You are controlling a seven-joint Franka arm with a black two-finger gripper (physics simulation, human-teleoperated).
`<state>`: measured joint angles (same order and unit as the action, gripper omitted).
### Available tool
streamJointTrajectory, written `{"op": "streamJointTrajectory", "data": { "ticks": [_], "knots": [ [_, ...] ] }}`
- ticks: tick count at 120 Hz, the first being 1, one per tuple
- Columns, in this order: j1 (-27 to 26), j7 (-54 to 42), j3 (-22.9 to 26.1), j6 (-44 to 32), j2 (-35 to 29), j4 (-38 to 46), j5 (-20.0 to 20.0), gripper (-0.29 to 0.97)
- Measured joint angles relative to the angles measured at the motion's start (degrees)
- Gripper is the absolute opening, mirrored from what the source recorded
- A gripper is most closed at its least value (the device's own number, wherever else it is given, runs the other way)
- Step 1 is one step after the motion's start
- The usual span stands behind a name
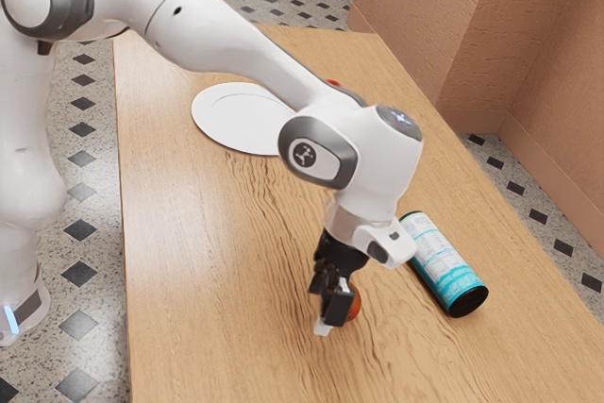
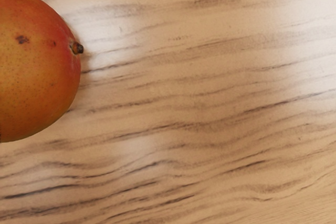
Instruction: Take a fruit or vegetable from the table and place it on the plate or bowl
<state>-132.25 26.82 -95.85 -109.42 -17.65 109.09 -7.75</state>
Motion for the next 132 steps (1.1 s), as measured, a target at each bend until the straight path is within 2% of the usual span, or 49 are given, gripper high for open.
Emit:
{"op": "streamJointTrajectory", "data": {
  "ticks": [24, 36, 55, 67, 94, 132],
  "knots": [
    [0.4, 2.6, -0.5, 1.5, 0.1, -4.3, -0.3, 0.66],
    [0.6, 3.6, -3.6, 3.0, -1.8, -5.6, -1.0, 0.66],
    [0.8, 4.8, -4.9, 4.4, -8.8, -9.1, -6.1, 0.66],
    [0.2, 5.5, -4.8, 4.8, -11.1, -9.0, -7.6, 0.65],
    [-0.5, 6.7, -5.2, 5.2, -12.5, -8.2, -9.3, 0.65],
    [-2.4, 7.8, -4.8, 5.1, -11.4, -6.6, -9.2, 0.65]
  ]
}}
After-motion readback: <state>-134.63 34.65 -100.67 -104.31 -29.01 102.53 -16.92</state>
